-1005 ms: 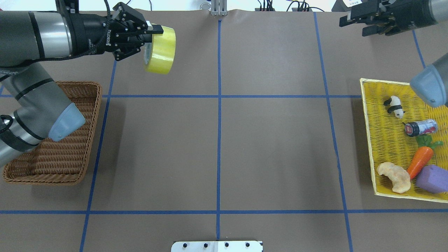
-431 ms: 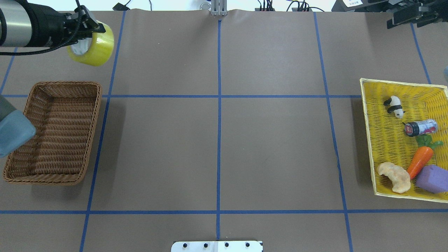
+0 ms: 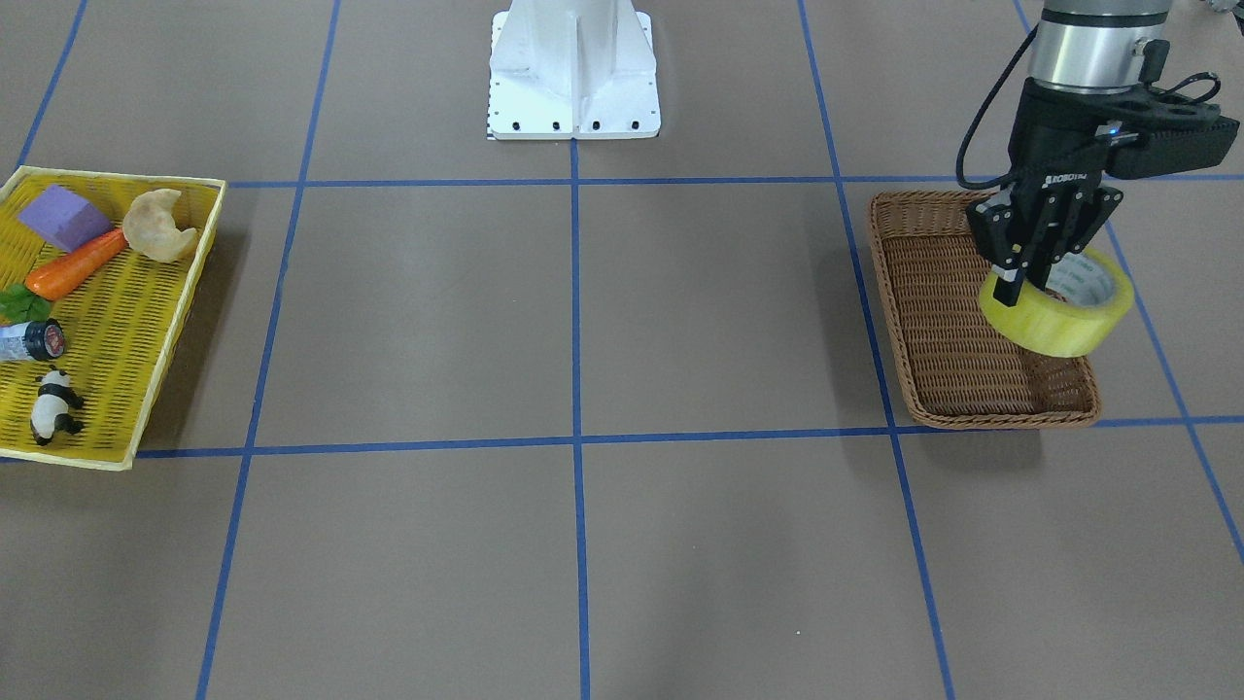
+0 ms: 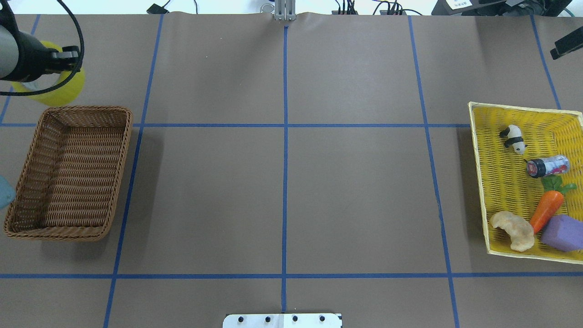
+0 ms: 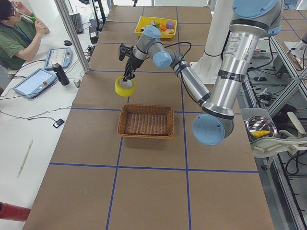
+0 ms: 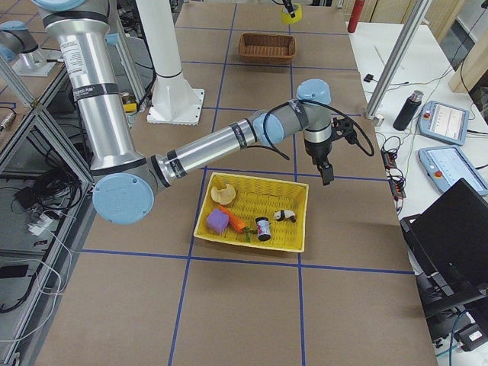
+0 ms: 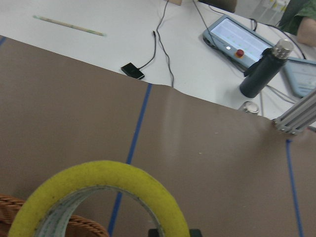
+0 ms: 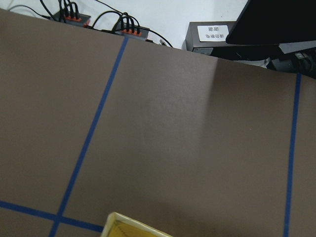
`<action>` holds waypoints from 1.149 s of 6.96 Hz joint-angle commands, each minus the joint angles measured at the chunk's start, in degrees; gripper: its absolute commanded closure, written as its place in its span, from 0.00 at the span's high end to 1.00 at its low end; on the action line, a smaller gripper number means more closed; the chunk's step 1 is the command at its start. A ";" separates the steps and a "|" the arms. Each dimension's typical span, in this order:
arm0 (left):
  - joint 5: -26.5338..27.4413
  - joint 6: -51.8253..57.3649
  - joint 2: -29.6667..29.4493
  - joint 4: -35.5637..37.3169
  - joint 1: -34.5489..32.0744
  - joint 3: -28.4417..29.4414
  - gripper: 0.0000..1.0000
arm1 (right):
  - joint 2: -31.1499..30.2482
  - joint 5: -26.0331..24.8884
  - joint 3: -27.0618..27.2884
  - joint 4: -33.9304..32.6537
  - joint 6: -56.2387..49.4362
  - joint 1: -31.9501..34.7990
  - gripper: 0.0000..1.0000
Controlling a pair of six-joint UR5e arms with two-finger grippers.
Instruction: Move tape to another basket
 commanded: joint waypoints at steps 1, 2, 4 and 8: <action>-2.55 4.68 3.73 3.69 1.61 2.34 0.00 | 2.14 -1.50 0.47 -19.14 -11.90 1.21 1.00; -9.80 4.76 3.21 5.01 1.97 5.32 0.00 | 2.07 -0.89 0.21 -21.73 -12.01 1.30 1.00; -14.33 4.68 0.75 4.59 3.11 11.55 0.00 | 1.36 0.51 0.38 -25.44 -11.93 1.48 1.00; -17.43 4.06 -1.98 4.23 4.34 18.53 0.00 | 1.54 6.50 1.43 -25.45 -11.31 2.88 1.00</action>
